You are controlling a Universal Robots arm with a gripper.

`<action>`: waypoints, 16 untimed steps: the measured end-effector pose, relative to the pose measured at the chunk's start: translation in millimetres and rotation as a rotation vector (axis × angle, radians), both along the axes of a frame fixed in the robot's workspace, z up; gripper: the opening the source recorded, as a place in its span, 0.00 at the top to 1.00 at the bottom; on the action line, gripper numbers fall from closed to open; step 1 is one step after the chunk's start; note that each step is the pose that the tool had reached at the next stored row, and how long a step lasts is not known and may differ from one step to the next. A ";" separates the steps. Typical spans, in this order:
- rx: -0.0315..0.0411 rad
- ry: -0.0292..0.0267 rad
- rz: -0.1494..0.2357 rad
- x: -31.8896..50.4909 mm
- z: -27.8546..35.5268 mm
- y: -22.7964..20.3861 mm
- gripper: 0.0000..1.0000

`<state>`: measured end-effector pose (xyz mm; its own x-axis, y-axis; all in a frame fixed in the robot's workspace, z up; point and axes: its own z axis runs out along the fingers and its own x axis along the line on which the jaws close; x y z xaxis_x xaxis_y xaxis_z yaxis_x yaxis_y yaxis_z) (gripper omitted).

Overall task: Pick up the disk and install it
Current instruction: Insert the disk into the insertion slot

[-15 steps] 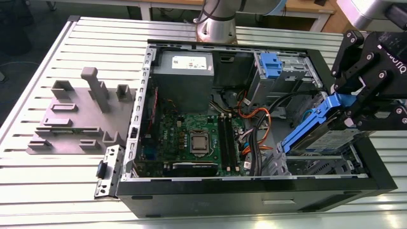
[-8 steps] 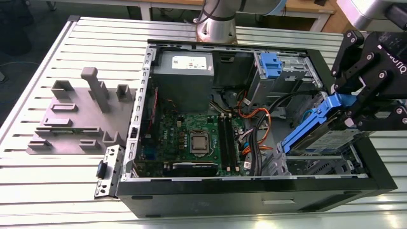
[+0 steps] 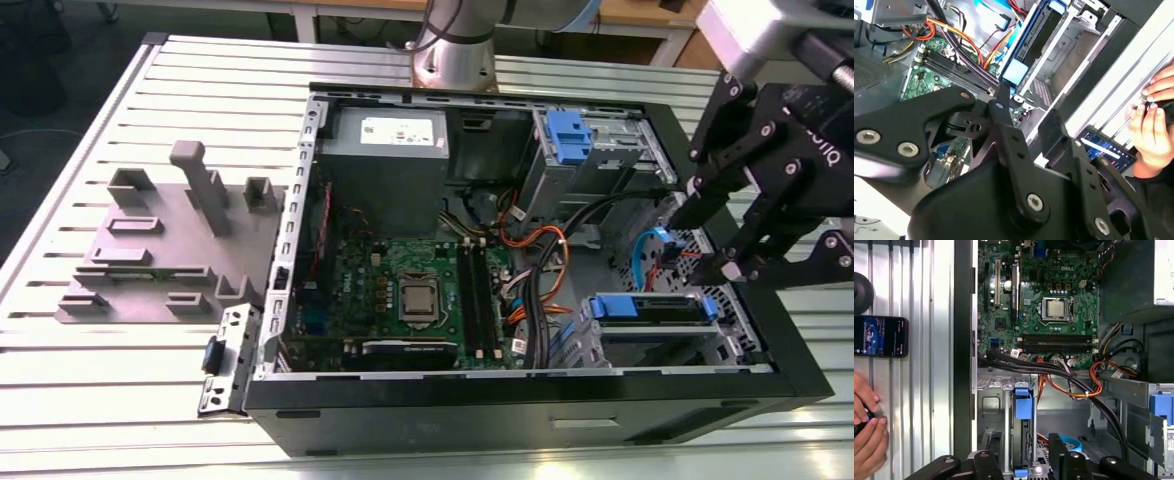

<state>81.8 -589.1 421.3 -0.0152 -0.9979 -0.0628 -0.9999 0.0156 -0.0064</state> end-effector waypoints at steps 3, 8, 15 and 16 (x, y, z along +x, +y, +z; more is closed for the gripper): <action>0.0000 0.0000 0.000 0.0 -5.4 -0.4 0.52; -0.0001 0.0000 0.000 0.0 -14.5 -1.2 0.70; -0.0001 0.0000 0.000 0.0 -27.2 -1.5 0.89; 0.0000 0.0000 0.000 0.0 -29.0 -1.5 0.89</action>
